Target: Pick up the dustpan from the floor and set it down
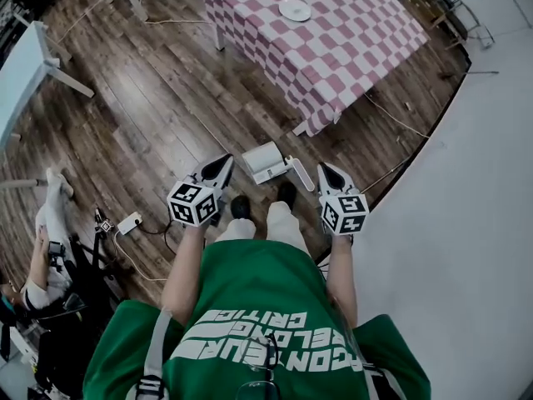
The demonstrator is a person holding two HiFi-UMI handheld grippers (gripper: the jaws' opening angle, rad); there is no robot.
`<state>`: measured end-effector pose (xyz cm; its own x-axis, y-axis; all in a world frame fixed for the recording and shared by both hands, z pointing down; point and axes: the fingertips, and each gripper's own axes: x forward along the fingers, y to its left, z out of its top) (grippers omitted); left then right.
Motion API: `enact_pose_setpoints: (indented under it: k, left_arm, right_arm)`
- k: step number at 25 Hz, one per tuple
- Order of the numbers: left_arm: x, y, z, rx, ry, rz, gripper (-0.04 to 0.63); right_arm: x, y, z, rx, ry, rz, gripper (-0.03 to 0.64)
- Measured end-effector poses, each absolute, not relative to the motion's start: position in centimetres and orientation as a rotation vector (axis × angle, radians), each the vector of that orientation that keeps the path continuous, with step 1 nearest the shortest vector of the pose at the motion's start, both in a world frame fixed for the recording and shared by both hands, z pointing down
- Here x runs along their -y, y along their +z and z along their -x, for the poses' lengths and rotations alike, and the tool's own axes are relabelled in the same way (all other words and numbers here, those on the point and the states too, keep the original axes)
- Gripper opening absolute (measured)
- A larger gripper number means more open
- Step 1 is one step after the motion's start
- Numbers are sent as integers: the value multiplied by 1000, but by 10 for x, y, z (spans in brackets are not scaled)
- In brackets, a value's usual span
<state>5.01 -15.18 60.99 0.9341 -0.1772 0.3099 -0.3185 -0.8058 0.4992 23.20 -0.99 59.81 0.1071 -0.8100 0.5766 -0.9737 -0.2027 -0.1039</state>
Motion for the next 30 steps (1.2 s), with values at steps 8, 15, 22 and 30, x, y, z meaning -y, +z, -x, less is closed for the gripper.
enact_pose_setpoints:
  k: [8,15,22,30]
  left_arm:
    - [157,604,-54,473,303,-2515,3]
    - [151,612,-55,549,288,-2477,3]
    - [142,621,-49,599,277,-2444,3]
    - [136,628,-38,656,275,-2412,3]
  right_arm:
    - [32,605,-246,1842,765,-1983,8]
    - [35,632,-241,1880,803,-1809,9]
    - [34,688,-225,1849,910,-1584,135]
    - [45,766,-215,1703,941,-1360,219]
